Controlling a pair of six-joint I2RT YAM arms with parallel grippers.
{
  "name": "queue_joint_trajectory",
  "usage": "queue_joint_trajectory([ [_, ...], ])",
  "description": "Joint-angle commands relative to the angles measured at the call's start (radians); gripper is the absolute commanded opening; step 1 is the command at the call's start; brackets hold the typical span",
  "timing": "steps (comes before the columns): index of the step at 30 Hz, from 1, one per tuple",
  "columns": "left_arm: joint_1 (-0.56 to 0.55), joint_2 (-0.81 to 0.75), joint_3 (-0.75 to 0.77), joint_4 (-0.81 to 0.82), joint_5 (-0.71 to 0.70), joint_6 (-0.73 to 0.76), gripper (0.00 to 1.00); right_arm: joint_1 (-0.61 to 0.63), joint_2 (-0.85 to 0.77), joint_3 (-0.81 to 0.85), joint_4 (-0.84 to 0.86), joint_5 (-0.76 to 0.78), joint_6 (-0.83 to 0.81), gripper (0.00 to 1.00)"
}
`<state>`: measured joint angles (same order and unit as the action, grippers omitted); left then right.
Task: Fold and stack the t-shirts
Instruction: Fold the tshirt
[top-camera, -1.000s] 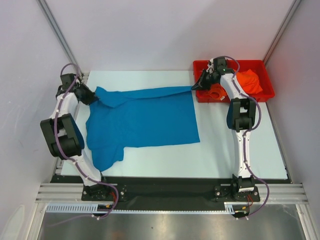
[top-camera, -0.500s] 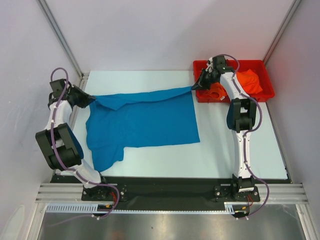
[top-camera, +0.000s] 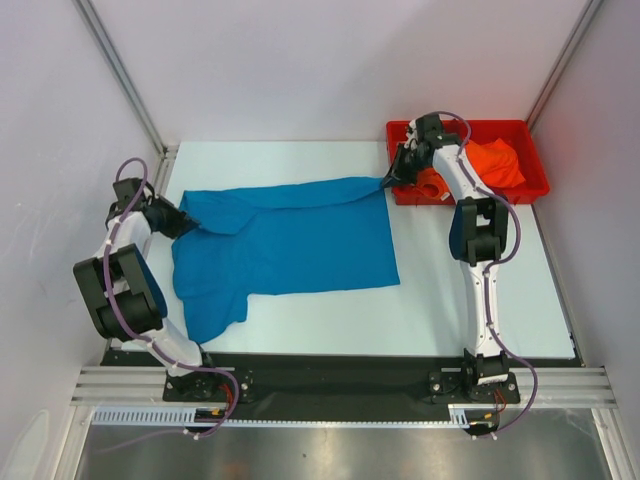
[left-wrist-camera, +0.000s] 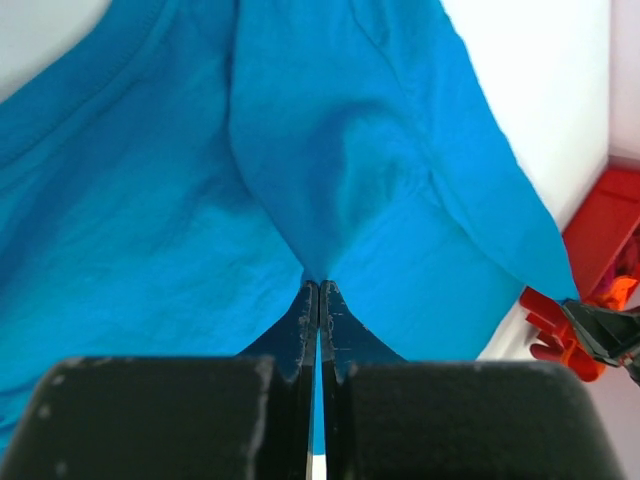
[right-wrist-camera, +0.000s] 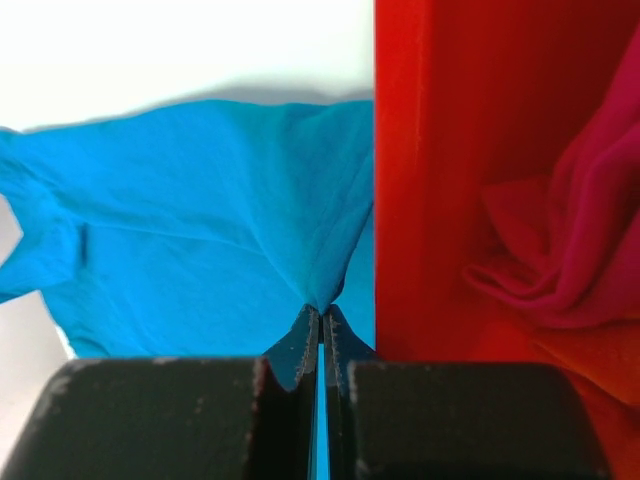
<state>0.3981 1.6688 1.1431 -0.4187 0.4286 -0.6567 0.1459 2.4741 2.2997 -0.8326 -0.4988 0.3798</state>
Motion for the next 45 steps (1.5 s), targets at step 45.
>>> queue_joint_trajectory([
  [45, 0.045, -0.110, -0.036, -0.023, -0.116, 0.072, 0.00, 0.070, -0.103, -0.148, -0.098, 0.405, -0.068, 0.02],
])
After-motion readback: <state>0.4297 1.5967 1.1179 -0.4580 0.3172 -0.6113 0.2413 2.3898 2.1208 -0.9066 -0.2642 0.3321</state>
